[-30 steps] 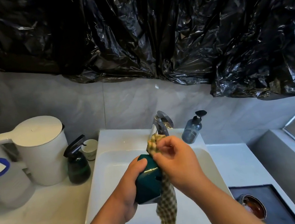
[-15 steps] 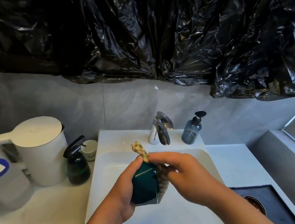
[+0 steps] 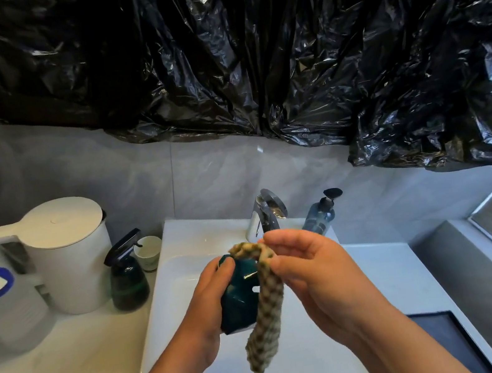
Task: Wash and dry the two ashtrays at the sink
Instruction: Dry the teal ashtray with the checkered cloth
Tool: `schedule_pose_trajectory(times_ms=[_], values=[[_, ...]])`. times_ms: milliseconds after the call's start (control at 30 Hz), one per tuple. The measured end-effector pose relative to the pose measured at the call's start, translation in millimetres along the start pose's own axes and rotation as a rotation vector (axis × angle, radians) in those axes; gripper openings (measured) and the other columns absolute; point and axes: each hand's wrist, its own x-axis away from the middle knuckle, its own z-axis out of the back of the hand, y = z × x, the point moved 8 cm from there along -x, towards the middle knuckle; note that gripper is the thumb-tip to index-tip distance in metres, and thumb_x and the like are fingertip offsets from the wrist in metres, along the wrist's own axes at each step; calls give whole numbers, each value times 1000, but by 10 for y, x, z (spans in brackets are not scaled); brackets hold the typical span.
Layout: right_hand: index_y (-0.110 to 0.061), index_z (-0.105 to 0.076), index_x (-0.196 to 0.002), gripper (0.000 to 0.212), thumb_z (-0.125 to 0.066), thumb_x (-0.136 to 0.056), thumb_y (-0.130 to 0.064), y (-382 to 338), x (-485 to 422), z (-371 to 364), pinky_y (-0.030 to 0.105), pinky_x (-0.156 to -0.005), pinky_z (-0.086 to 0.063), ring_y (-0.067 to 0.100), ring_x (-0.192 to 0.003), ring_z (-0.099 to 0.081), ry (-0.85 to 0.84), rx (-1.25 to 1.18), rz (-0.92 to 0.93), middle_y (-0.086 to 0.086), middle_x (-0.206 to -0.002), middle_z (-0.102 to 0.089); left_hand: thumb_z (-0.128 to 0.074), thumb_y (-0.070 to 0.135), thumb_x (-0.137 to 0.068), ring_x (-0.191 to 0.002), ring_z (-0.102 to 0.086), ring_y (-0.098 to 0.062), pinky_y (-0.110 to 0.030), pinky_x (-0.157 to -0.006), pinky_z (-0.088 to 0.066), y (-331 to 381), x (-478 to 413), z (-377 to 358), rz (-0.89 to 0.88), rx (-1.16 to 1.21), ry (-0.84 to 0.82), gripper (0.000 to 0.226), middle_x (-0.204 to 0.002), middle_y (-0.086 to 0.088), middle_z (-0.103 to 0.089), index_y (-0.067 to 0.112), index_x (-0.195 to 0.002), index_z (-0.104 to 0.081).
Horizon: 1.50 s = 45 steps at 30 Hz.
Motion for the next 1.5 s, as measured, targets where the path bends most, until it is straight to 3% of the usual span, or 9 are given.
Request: schedule_pose_trajectory(times_ms=[167, 300, 567, 667, 800, 1000, 1100, 1267, 1500], values=[[0, -64, -110, 39, -53, -75, 13, -35, -60, -172, 40, -80, -62, 30, -79, -71, -95, -675, -96, 22, -94, -72, -54, 67, -68, -105, -69, -29, -36, -74, -53, -78, 22, -15, 60, 34, 7, 67, -110, -7, -75, 26, -120, -65], [0, -64, -108, 37, -48, -78, 15, -41, -115, -194, 39, -71, -64, 31, -76, -73, -122, -779, -61, 22, -96, -70, -51, 62, -80, -105, -68, -27, -35, -77, -52, -122, 36, 18, 107, 48, 18, 56, -108, -5, -76, 27, -120, -67], [-18, -76, -86, 12, -69, -92, -9, 140, -173, 29, 18, -80, -56, 5, -94, -70, 159, 541, 238, -12, -108, -71, -52, 64, -72, -100, -71, -30, -40, -85, -54, -115, 108, -77, 144, 36, -19, 59, -100, -9, -78, 24, -110, -72], [-28, -77, -108, 19, -60, -99, -30, 94, -132, -58, 19, -101, -43, 0, -111, -53, 87, 1021, 426, -24, -116, -59, -51, 63, -81, -103, -69, -32, -42, -85, -54, -149, 112, -43, 168, 57, 30, 53, -99, -10, -78, 24, -111, -72], [-41, -49, -143, 43, -34, -102, -40, 267, -47, -121, 16, -112, -29, -7, -131, -38, -179, 1086, 418, -31, -140, -48, -46, 63, -90, -100, -68, -33, -42, -79, -53, -160, 129, -31, 209, 92, 66, 51, -93, -11, -78, 22, -104, -74], [-59, -44, -129, 49, -51, -103, -17, 281, 62, -109, 8, -86, -46, -10, -103, -54, 20, 795, 299, -15, -121, -52, -47, 64, -88, -102, -69, -34, -48, -91, -54, -126, 105, -40, 190, 100, 82, 51, -95, -10, -78, 24, -104, -74], [-39, -57, -124, 45, -57, -96, -4, 311, 24, 20, 18, -67, -54, 5, -85, -69, 106, 496, 44, -3, -105, -67, -46, 62, -92, -98, -71, -33, -44, -80, -58, -116, 64, -12, 167, 53, 76, 48, -99, -10, -78, 26, -110, -72], [-8, -66, -106, 26, -52, -91, 8, 131, 19, -5, 48, -76, -58, 31, -81, -71, 35, 24, -103, 19, -91, -74, -47, 56, -94, -101, -70, -28, -38, -77, -59, -65, 22, 56, 86, -10, 88, 39, -108, -8, -73, 28, -114, -64], [-7, -56, -113, 31, -48, -87, 7, 59, -65, -199, 50, -90, -54, 35, -87, -69, -187, -589, -204, 25, -99, -68, -48, 58, -93, -102, -71, -30, -45, -89, -55, -169, 9, 142, 142, 8, 136, 48, -106, -6, -77, 23, -119, -68]])
